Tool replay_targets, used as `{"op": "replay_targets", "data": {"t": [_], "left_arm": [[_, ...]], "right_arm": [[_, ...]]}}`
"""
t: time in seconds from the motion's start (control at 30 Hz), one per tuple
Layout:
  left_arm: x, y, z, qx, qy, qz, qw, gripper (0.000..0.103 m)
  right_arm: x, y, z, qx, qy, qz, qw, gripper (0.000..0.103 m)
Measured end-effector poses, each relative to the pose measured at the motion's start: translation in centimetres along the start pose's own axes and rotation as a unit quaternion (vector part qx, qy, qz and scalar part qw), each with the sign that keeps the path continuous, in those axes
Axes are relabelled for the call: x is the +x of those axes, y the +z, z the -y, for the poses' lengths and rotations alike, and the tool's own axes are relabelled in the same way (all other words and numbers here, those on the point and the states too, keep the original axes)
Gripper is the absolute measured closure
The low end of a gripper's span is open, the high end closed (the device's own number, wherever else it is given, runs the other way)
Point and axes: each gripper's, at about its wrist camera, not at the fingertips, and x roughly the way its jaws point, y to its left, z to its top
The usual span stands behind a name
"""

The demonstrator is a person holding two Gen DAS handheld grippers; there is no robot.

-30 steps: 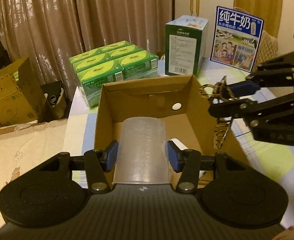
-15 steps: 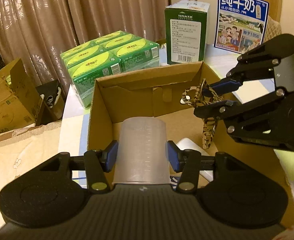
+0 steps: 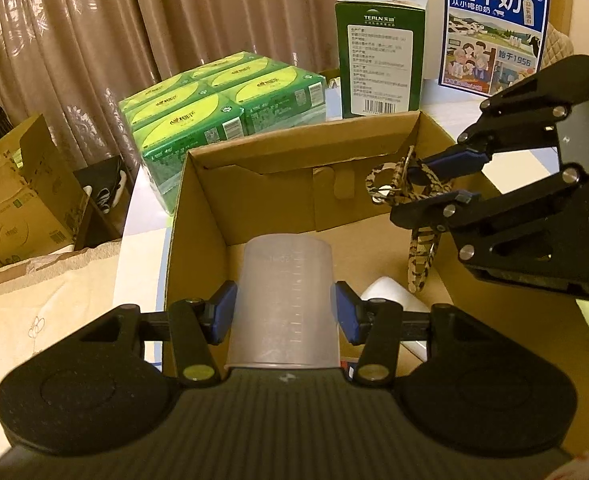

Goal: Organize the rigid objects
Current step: 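Open both tools to drop the container and hair clip into the box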

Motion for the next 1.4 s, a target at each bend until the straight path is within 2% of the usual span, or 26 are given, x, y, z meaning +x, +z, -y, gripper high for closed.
{"op": "replay_targets", "data": {"t": [0.27, 0.7, 0.9, 0.97, 1.03, 1.1, 1.4], "left_arm": [[-1.1, 0.0, -0.6, -0.022, 0.001, 0.023, 0.9995, 0.053], [-2.4, -0.4, -0.9, -0.032, -0.002, 0.027, 0.9991, 0.053], [-2.8, -0.3, -1.0, -0.037, -0.001, 0.033, 0.9988, 0.053], [-2.8, -0.4, -1.1, -0.039, -0.001, 0.033, 0.9987, 0.053], [-3.0, -0.5, -1.1, -0.040, 0.000, 0.033, 0.9987, 0.053], [-3.2, -0.7, -1.1, -0.043, -0.001, 0.033, 0.9986, 0.053], [-5.8, -1.4, -0.6, -0.070, -0.009, 0.040, 0.9967, 0.053]], "right_arm": [[-0.3, 0.0, 0.2, 0.014, 0.003, 0.008, 1.000, 0.081], [-0.2, 0.6, 0.0, 0.037, 0.024, 0.007, 0.999, 0.081], [-0.3, 1.0, 0.1, 0.046, 0.023, 0.023, 0.998, 0.080], [-0.4, 1.1, 0.4, 0.054, 0.032, 0.030, 0.998, 0.077], [-0.8, 1.2, 0.7, 0.063, 0.028, 0.044, 0.997, 0.055], [-1.5, 1.3, 1.2, 0.078, 0.014, 0.060, 0.995, 0.046], [-6.0, 0.9, 1.6, 0.125, -0.002, 0.063, 0.990, 0.046]]}}
